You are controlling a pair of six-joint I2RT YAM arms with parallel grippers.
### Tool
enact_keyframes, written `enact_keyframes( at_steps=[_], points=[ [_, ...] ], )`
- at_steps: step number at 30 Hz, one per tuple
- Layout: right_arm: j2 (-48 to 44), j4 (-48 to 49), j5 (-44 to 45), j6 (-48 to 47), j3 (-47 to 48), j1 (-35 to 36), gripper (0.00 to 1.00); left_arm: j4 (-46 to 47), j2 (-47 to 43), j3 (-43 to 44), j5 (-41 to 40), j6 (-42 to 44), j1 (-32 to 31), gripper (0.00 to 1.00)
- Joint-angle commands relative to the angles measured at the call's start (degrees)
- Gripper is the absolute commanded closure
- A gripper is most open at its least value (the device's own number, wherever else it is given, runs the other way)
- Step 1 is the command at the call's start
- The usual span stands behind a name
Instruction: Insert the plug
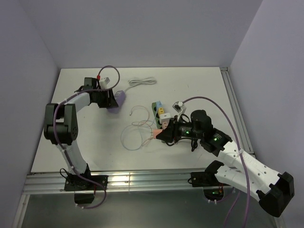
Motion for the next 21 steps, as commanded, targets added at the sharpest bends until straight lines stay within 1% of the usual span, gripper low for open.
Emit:
enact_keyframes(
  at_steps=[1, 2, 3, 4, 5, 6, 7, 8, 9, 10, 11, 12, 13, 14, 15, 16, 17, 19, 20, 21],
  points=[
    [-0.64, -0.95, 1.17, -1.8, 1.18, -0.49, 1.0, 4.48, -10.16, -10.08, -8.39, -17.04, -1.54, 1.0],
    [-0.47, -2.35, 1.34, -1.98, 1.54, -0.4, 1.0, 5.96, -12.12, -12.81, -9.55, -20.2, -1.98, 1.0],
    [0.06, -2.8, 1.52, -2.15, 2.24, -0.49, 1.0, 7.37, -14.23, -18.67, -11.74, -21.71, -3.38, 1.0],
    [0.24, -3.68, 1.61, -2.5, 2.51, -0.49, 1.0, 8.51, -18.51, -21.51, -12.02, -22.85, -4.52, 1.0],
    [0.41, -4.12, 1.95, -2.59, 2.77, -0.49, 1.0, 9.83, -20.9, -24.15, -13.94, -24.08, -5.75, 1.0],
    [0.76, -4.38, 2.13, -2.77, 3.03, -0.49, 1.0, 10.89, -23.54, -30.0, -17.44, -26.18, -7.07, 1.0],
    [0.68, -4.21, 2.05, -2.68, 2.95, -0.49, 1.0, 12.29, -28.7, -33.11, -22.17, -29.68, -10.39, 1.0],
    [0.68, -4.04, 1.78, -2.42, 2.86, -0.4, 1.0, 13.35, -30.84, -35.66, -23.79, -31.46, -12.07, 1.0],
    [0.85, -3.77, 1.7, -2.16, 2.69, -0.49, 1.0, 11.45, -32.6, -38.56, -27.37, -34.09, -14.09, 1.0],
    [1.03, -3.51, 1.17, -1.98, 2.6, -0.49, 1.0, 8.03, -35.4, -39.37, -34.11, -39.51, -15.33, 1.0],
    [1.2, -3.16, 1.17, -1.63, 2.51, -0.49, 1.0, 8.0, -36.3, -39.99, -36.0, -41.22, -16.91, 1.0],
    [1.73, -2.81, 0.82, -1.28, 2.25, -0.49, 1.0, 3.82, -36.74, -40.08, -37.85, -42.71, -19.54, 1.0],
    [2.08, -2.28, 0.64, -0.75, 2.33, -0.49, 1.0, 1.17, -37.53, -39.91, -40.56, -47.6, -21.21, 1.0],
    [2.52, -2.02, 0.55, -0.66, 2.33, -0.49, 1.0, -0.94, -37.8, -39.82, -45.9, -49.65, -23.32, 1.0],
    [3.48, -1.93, 0.29, -0.4, 2.85, -0.4, 1.0, -3.05, -38.15, -39.99, -47.95, -51.76, -25.6, 1.0],
    [4.1, -2.1, 0.37, -0.4, 3.21, -0.49, 1.0, -7.16, -38.76, -40.26, -50.93, -58.48, -30.06, 1.0],
    [4.71, -2.19, 0.55, -0.57, 3.65, -0.4, 1.0, -9.55, -39.03, -40.61, -54.44, -62.29, -32.28, 1.0],
    [6.73, -3.33, 1.68, -1.18, 5.4, -0.4, 1.0, -11.33, -40.08, -42.54, -55.79, -68.44, -36.85, 1.0],
    [7.44, -3.85, 2.04, -1.27, 6.1, -0.49, 1.0, -11.95, -40.26, -43.94, -56.66, -70.48, -37.66, 1.0],
    [8.92, -4.12, 2.13, -1.45, 7.42, -0.4, 1.0, -12.04, -40.26, -44.56, -56.5, -71.72, -38.28, 0.97]
  ],
)
